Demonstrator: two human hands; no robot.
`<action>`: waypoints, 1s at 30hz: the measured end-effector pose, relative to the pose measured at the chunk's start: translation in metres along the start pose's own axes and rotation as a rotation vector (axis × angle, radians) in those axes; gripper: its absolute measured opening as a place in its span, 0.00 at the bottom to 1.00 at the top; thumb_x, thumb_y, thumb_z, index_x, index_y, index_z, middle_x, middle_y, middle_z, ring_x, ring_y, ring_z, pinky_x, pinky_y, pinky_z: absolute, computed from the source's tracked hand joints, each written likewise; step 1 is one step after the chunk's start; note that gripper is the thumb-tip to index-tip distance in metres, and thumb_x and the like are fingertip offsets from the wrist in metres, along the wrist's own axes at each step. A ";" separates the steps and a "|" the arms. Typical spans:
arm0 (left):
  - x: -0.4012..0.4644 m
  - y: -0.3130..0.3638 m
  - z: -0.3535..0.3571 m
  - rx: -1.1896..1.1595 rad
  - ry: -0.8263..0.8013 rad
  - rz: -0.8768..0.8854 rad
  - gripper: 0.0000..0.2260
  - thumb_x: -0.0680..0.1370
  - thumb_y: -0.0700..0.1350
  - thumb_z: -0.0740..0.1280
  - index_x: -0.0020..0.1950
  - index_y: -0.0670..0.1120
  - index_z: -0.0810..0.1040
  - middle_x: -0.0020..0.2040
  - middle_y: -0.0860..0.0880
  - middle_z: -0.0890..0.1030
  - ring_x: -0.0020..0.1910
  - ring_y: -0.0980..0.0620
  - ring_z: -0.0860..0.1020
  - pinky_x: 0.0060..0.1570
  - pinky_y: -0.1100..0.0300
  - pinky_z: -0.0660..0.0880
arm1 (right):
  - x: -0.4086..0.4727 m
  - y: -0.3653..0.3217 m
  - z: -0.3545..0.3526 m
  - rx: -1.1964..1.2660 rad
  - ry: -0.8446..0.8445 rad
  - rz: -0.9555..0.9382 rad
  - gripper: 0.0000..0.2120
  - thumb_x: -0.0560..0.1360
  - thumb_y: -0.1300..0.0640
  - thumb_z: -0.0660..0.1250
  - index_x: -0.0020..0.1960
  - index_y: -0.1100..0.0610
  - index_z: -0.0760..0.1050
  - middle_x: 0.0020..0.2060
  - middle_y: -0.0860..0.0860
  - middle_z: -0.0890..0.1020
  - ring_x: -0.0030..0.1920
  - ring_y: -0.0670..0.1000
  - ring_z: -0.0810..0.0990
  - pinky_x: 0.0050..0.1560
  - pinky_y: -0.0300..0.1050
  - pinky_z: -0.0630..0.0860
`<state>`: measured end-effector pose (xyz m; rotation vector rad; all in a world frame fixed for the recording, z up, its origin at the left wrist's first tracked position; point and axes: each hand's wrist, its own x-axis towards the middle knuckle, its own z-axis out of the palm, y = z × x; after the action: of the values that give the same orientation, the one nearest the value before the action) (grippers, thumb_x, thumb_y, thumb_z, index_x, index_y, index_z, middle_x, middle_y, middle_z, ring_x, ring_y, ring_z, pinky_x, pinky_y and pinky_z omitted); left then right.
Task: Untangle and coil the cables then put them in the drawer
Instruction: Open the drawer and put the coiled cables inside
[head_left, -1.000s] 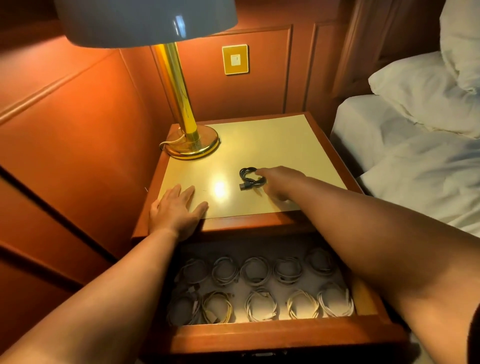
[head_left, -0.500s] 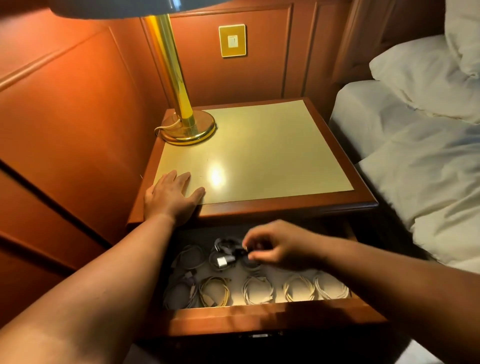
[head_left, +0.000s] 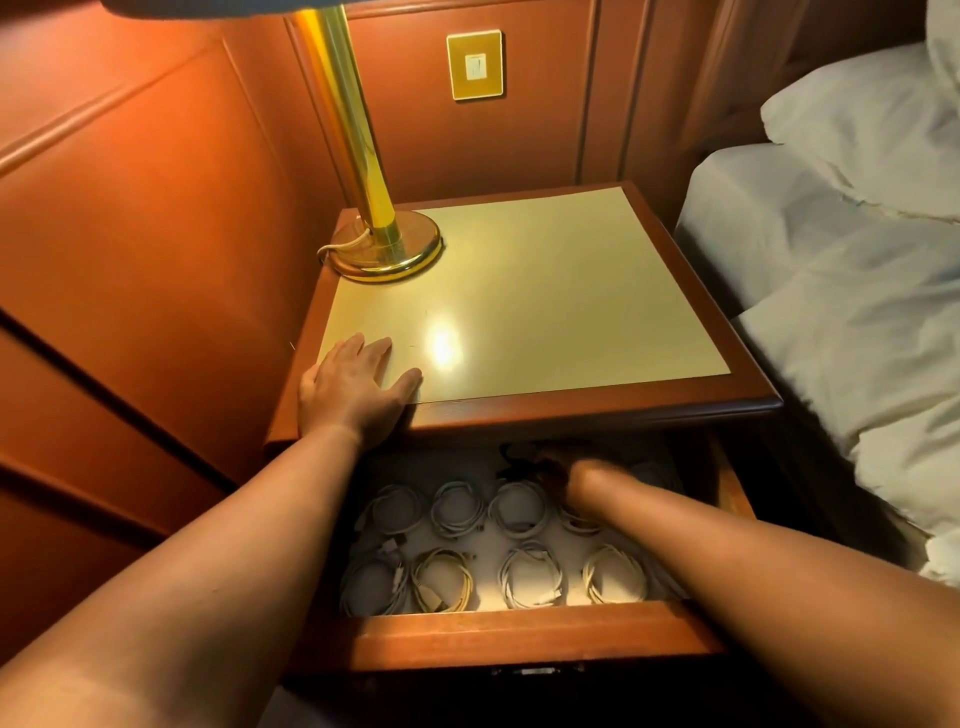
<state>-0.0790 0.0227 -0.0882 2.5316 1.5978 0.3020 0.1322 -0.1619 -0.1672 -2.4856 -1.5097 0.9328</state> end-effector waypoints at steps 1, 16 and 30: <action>0.000 0.000 0.000 0.000 0.000 0.002 0.30 0.76 0.69 0.56 0.76 0.59 0.64 0.78 0.51 0.62 0.77 0.49 0.58 0.73 0.45 0.55 | 0.008 -0.001 0.004 0.023 0.022 0.015 0.20 0.81 0.45 0.60 0.71 0.49 0.72 0.70 0.54 0.73 0.67 0.58 0.73 0.62 0.43 0.68; 0.002 -0.004 0.002 0.011 -0.014 0.001 0.30 0.75 0.70 0.56 0.75 0.60 0.64 0.78 0.51 0.62 0.77 0.49 0.58 0.73 0.45 0.56 | -0.033 -0.003 -0.006 -0.056 0.032 -0.014 0.15 0.77 0.53 0.65 0.62 0.55 0.77 0.59 0.56 0.80 0.59 0.57 0.79 0.54 0.44 0.75; -0.109 0.003 -0.019 -0.139 -0.354 0.118 0.36 0.77 0.60 0.68 0.80 0.57 0.54 0.82 0.48 0.42 0.80 0.46 0.42 0.77 0.44 0.43 | -0.177 0.062 -0.039 -0.083 0.007 -0.042 0.08 0.78 0.47 0.65 0.54 0.44 0.80 0.51 0.44 0.82 0.50 0.44 0.79 0.55 0.44 0.78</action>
<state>-0.1270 -0.0768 -0.0798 2.4104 1.2557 -0.0243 0.1436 -0.3311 -0.0780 -2.4993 -1.6244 0.8708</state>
